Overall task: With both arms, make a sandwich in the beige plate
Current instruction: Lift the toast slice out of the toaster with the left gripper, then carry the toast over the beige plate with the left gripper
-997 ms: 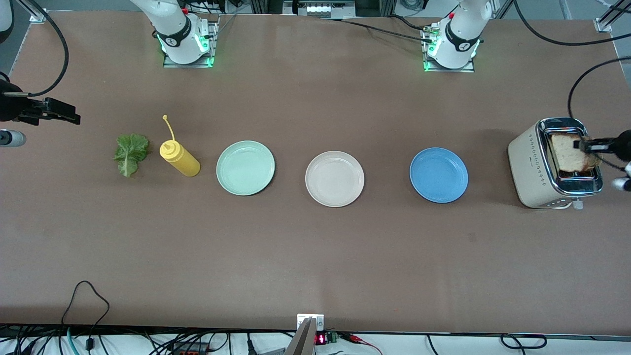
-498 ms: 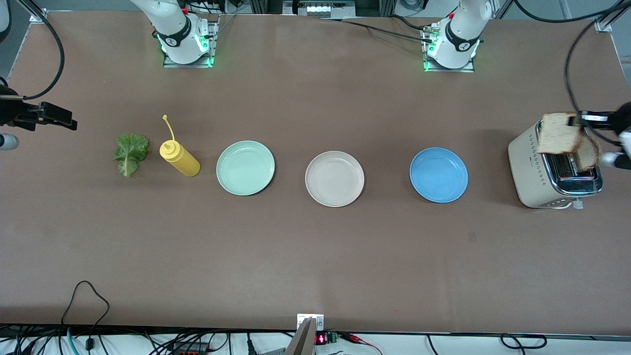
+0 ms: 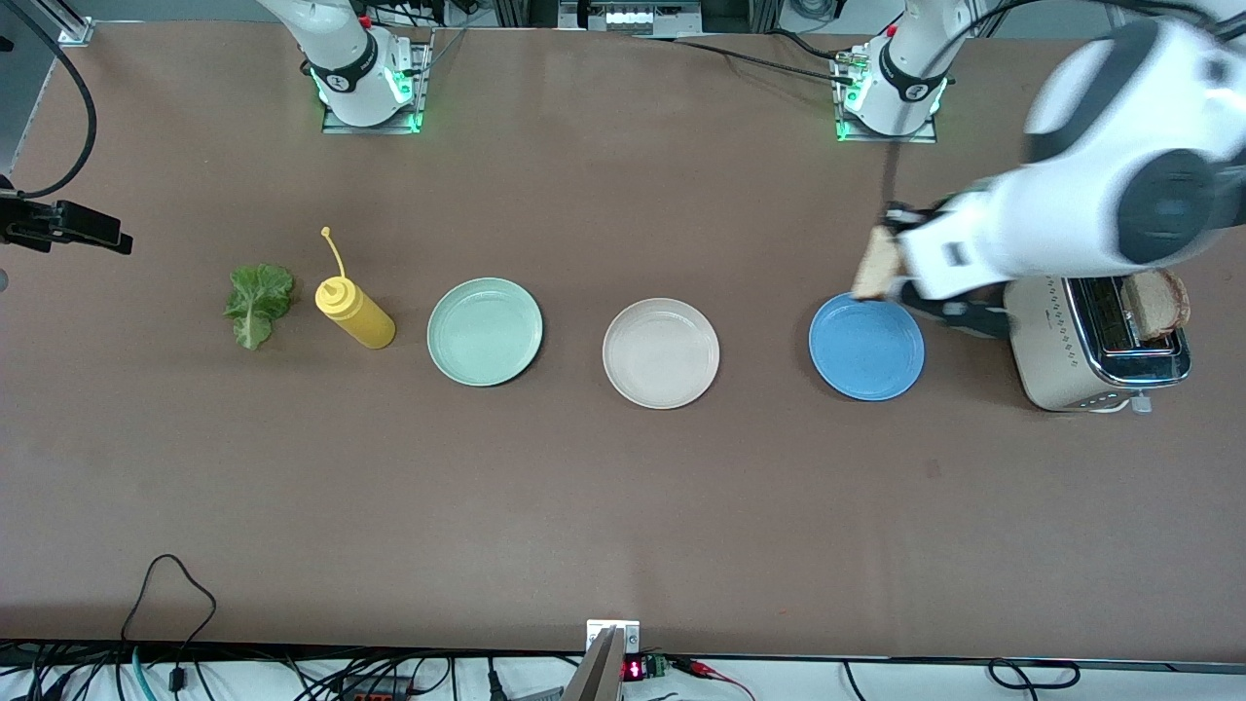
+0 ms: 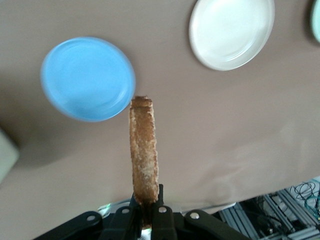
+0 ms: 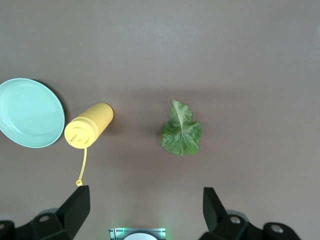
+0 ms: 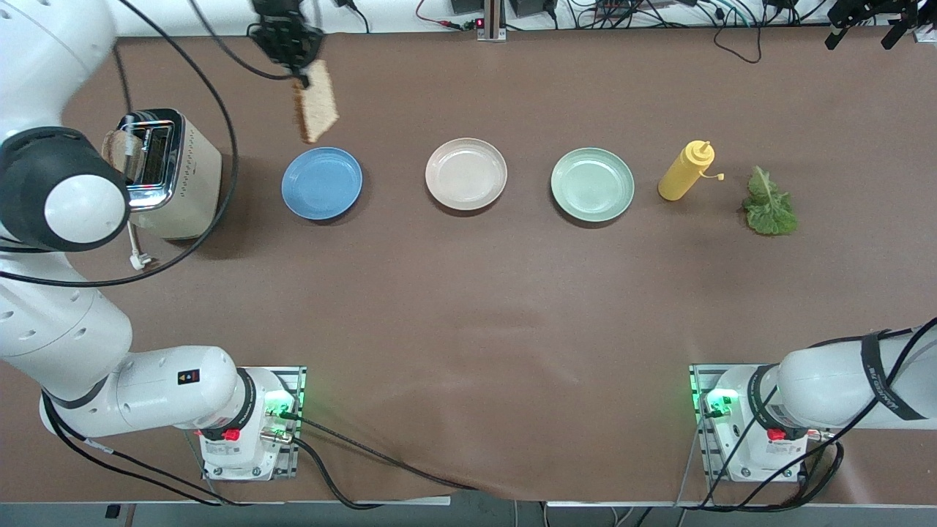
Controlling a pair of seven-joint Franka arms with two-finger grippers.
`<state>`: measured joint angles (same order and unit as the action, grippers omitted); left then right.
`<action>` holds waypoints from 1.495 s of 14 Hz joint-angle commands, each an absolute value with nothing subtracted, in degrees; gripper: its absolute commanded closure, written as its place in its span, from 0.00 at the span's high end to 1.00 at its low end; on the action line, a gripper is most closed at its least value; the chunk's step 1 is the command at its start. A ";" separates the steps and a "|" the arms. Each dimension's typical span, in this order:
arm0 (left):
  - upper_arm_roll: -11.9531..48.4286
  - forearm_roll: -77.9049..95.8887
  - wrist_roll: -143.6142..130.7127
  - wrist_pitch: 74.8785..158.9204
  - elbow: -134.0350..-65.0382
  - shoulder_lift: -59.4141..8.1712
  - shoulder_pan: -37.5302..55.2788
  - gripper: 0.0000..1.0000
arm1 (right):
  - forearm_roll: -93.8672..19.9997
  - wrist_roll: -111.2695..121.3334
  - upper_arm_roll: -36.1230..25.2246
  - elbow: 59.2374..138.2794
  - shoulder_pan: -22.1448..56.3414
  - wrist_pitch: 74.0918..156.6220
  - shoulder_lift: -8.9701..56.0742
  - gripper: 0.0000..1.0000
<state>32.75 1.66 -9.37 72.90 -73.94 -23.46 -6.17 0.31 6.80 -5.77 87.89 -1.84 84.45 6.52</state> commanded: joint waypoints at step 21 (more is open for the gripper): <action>32.87 20.82 -17.15 125.94 -87.62 -40.69 3.78 0.00 | -3.16 8.52 -5.45 88.06 -4.13 84.11 11.34 1.00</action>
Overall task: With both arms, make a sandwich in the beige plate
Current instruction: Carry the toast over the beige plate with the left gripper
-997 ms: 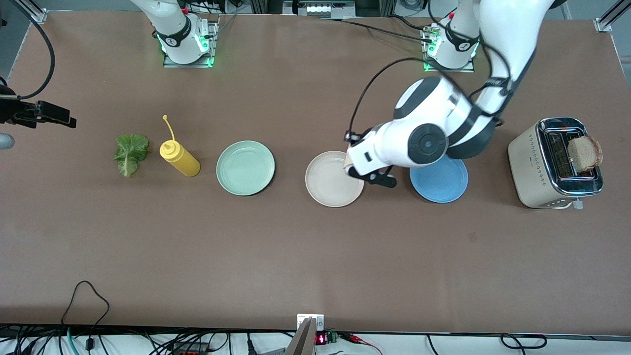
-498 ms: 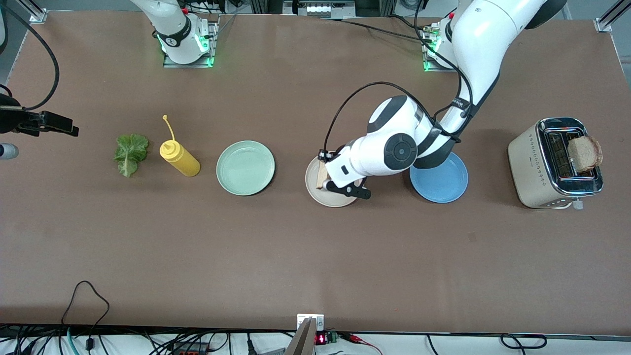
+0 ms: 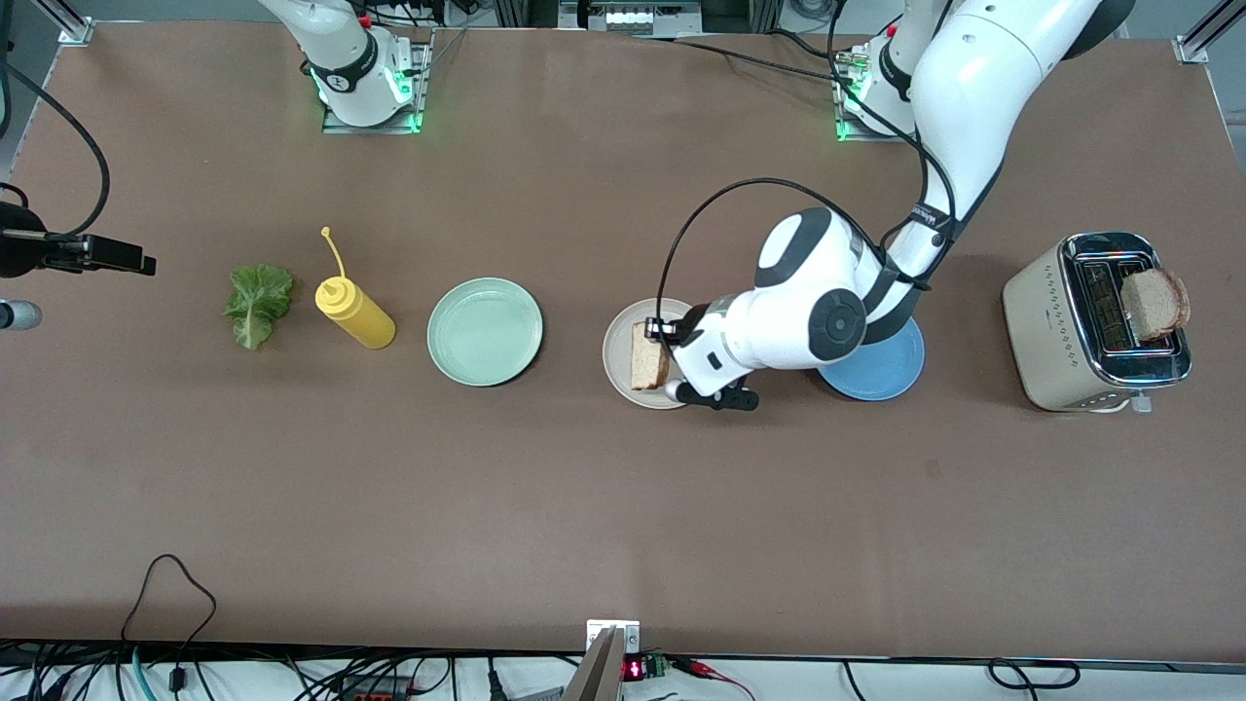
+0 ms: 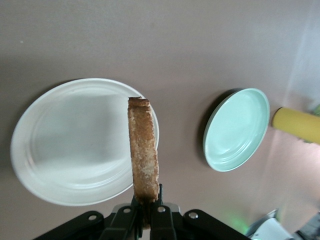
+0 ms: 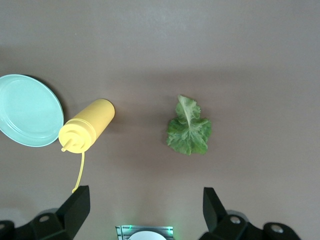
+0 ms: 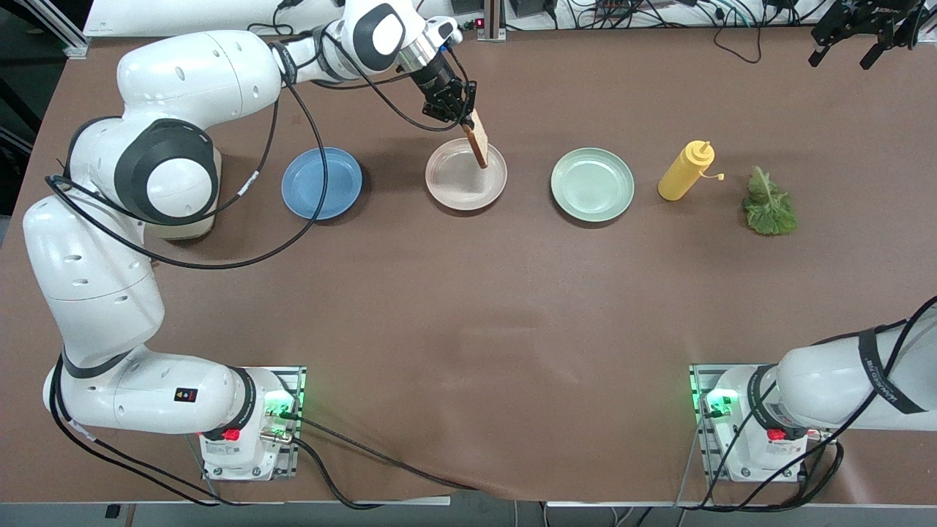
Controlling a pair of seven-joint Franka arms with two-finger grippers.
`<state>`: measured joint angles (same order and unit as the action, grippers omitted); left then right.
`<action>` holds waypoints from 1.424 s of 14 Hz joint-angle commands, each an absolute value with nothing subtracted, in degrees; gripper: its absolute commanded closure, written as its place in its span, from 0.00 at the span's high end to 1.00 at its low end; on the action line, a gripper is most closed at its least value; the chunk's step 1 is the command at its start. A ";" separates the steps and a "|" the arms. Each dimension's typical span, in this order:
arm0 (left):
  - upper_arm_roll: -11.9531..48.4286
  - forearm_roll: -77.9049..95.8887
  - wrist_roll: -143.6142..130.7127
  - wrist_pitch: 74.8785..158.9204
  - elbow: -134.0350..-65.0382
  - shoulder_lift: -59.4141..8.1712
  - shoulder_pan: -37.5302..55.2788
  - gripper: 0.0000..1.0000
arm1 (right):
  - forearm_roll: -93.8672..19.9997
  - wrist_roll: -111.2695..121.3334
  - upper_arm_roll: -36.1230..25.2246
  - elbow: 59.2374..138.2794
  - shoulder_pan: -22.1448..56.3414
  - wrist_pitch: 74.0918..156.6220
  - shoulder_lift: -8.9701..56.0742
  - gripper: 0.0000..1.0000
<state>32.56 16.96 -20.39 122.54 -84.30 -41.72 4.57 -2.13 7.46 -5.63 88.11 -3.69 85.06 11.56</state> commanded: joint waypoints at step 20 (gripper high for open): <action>32.78 21.27 -12.57 130.52 -93.60 -40.78 3.08 0.00 | -16.34 48.66 -4.92 110.28 -15.12 98.41 8.45 1.00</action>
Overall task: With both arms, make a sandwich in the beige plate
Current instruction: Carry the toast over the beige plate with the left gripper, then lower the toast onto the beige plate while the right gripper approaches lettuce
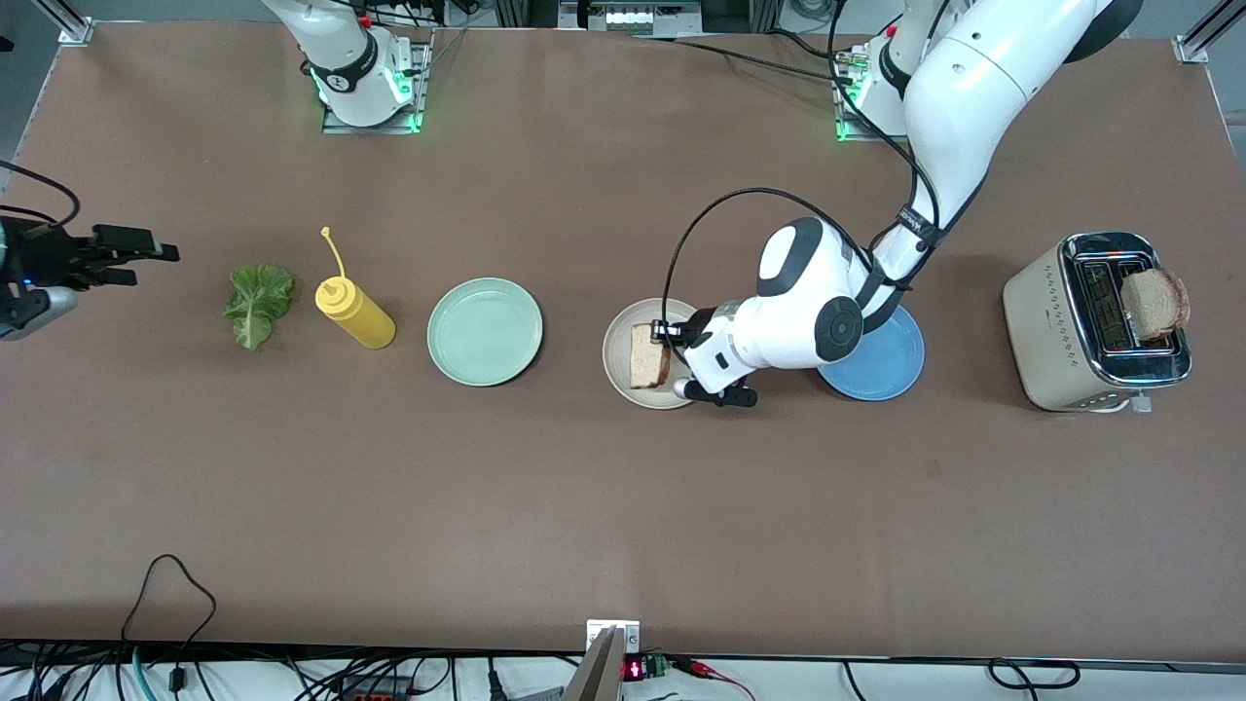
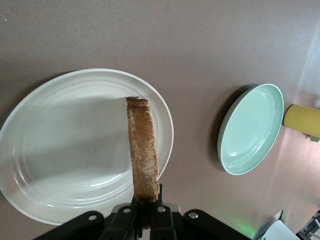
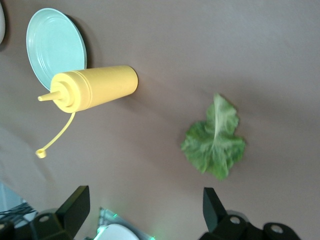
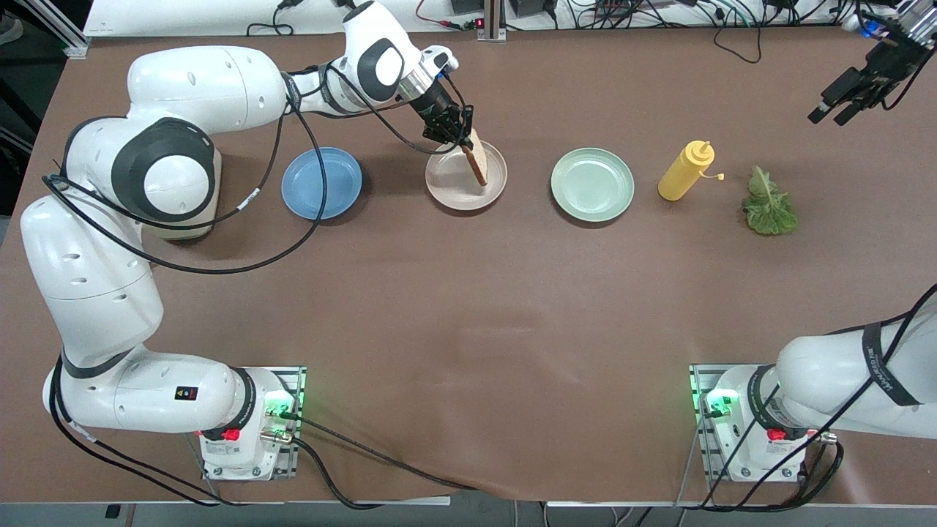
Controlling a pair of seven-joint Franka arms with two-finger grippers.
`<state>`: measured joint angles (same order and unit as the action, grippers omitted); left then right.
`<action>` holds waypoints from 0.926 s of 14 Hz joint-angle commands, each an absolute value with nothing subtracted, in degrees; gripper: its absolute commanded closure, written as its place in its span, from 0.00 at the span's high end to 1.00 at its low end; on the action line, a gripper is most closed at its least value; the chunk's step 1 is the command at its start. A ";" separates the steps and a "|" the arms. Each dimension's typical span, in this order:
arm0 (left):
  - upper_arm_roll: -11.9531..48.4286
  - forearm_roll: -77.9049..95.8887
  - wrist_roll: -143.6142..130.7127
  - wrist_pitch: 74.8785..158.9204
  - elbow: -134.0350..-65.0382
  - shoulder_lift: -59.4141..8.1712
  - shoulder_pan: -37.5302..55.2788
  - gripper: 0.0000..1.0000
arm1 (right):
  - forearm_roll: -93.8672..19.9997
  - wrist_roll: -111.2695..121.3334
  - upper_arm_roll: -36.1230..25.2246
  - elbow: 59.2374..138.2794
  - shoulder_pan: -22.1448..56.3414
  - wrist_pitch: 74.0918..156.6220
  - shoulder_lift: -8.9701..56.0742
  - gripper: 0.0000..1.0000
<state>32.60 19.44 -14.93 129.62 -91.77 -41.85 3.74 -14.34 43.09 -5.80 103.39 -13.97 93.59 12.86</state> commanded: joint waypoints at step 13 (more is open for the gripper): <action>36.02 22.58 -9.93 130.17 -97.12 -40.52 -2.89 0.01 | -20.11 62.82 -4.83 118.30 -17.04 108.98 7.03 1.00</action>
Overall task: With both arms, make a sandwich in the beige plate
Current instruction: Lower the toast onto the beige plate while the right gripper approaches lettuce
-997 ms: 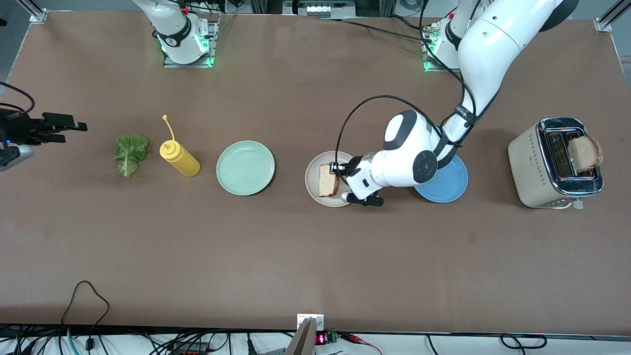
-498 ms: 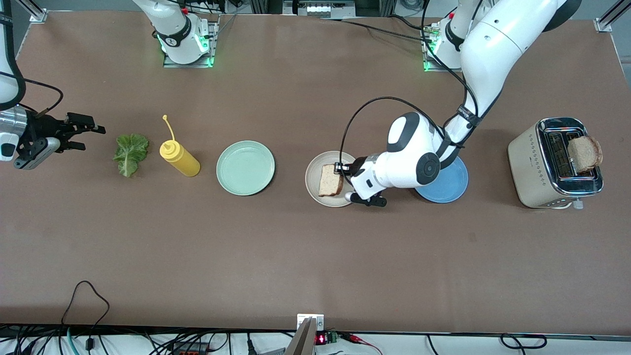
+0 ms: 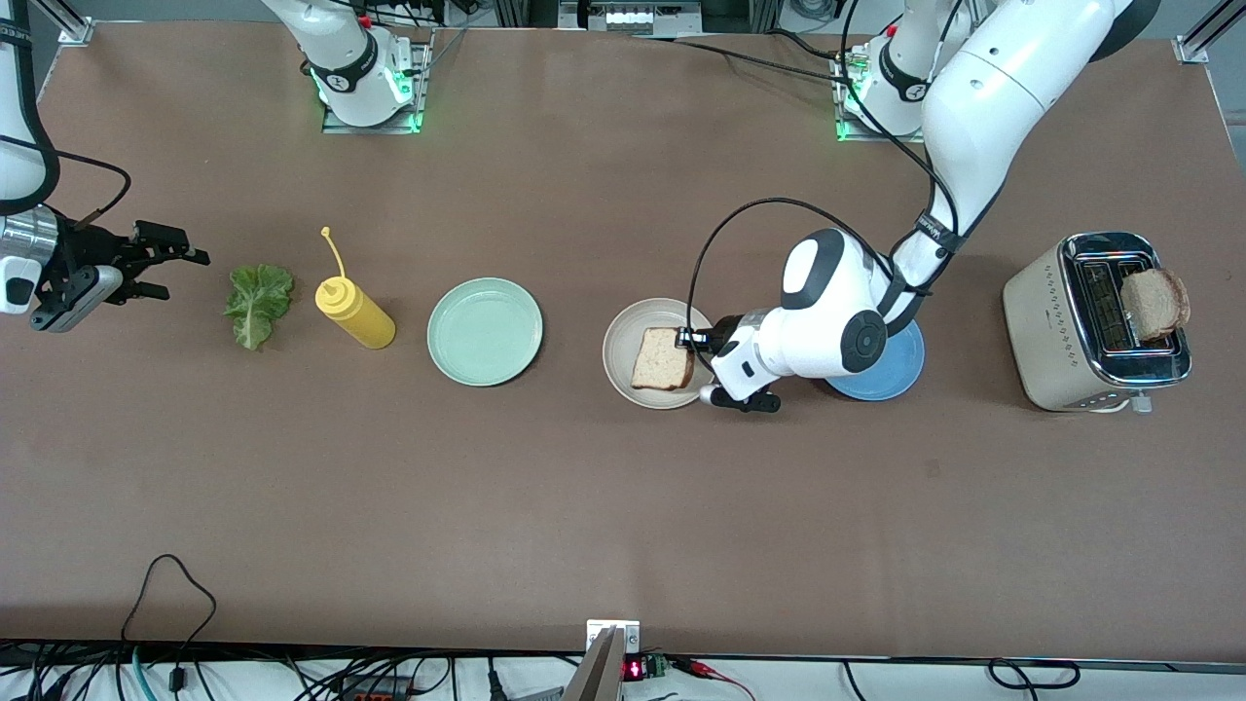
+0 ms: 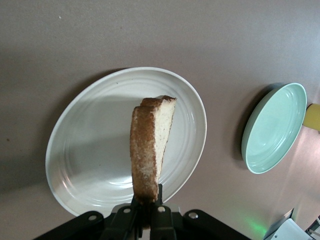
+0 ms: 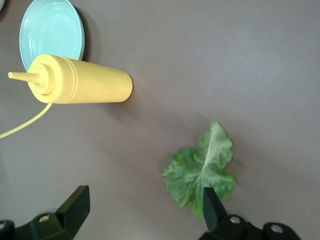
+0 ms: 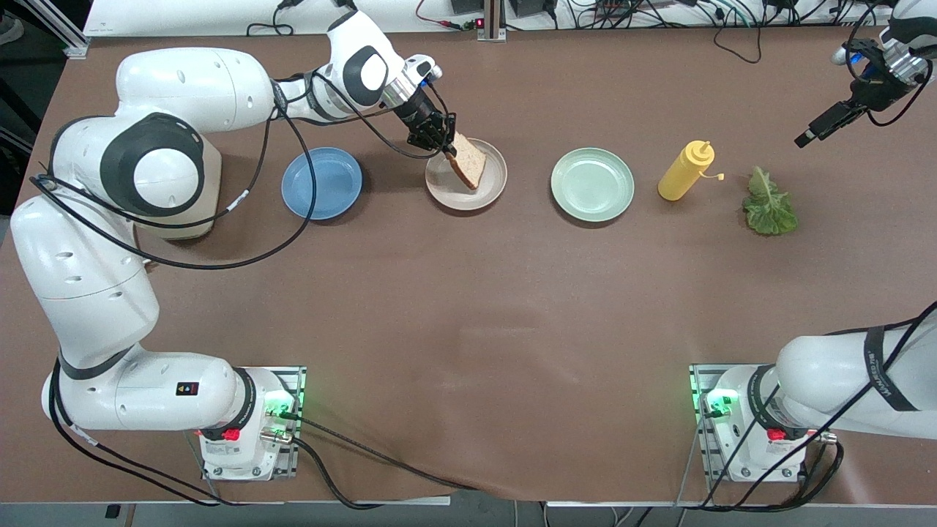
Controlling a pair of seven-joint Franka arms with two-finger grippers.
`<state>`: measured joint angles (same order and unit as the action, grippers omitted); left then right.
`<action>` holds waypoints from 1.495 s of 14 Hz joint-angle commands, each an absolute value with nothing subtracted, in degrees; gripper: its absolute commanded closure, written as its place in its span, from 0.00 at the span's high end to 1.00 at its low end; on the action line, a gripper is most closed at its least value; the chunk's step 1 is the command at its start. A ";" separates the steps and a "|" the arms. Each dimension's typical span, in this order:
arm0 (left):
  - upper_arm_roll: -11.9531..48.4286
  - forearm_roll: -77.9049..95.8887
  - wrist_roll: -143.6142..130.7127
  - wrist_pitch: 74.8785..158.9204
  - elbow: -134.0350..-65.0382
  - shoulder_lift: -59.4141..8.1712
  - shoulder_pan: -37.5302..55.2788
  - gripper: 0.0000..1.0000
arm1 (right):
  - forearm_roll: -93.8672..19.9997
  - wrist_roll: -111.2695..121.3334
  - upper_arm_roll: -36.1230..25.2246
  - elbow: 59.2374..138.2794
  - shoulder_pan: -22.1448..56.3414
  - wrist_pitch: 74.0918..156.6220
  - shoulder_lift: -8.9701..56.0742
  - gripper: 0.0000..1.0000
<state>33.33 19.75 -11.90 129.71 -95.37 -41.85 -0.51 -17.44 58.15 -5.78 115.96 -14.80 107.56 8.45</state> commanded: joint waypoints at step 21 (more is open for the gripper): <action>36.30 25.22 -5.36 129.99 -99.84 -43.77 -6.50 1.00 | -27.49 78.83 -4.40 123.05 -20.13 113.73 9.31 1.00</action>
<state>35.88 23.39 -7.28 129.84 -98.80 -44.68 -6.00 -24.74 75.90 -5.55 121.80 -18.88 112.68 9.86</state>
